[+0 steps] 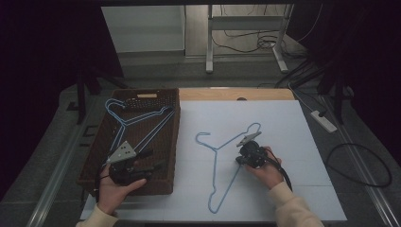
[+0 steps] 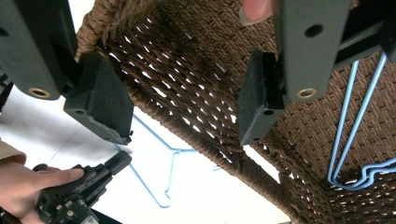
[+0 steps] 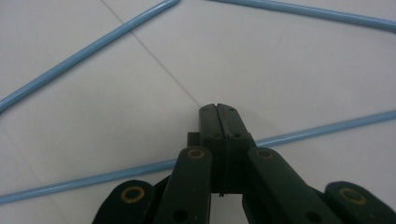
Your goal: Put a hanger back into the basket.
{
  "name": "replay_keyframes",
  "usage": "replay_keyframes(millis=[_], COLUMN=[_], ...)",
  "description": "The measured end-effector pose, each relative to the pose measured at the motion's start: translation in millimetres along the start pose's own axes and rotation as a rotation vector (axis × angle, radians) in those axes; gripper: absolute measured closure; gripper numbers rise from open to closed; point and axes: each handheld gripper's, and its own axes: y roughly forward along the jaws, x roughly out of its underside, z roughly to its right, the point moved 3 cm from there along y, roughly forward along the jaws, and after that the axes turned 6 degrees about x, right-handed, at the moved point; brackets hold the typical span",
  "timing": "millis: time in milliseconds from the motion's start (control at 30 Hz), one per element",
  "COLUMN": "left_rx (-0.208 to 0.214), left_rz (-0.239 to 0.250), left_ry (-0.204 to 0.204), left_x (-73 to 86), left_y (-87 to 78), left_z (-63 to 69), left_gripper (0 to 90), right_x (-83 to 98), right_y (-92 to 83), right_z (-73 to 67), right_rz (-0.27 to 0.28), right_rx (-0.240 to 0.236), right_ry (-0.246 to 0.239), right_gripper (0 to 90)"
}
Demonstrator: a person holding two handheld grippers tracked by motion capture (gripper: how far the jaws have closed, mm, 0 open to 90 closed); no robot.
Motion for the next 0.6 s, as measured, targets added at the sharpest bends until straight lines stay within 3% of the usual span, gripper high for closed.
replay_keyframes(millis=[133,600], left_rx=[0.001,0.003], left_rz=[0.001,0.001], left_ry=[0.002,0.006], left_x=[-0.6,-1.3], left_y=[-0.3,0.6], left_z=[0.9,2.4], left_gripper=[37.1,37.2], right_x=[7.2,48.1], right_y=[-4.9,-28.1], right_z=[-0.3,-2.0], right_rz=[-0.012,0.009], right_rx=[-0.005,-0.026], right_ry=[0.036,0.088], right_gripper=[90.0,90.0])
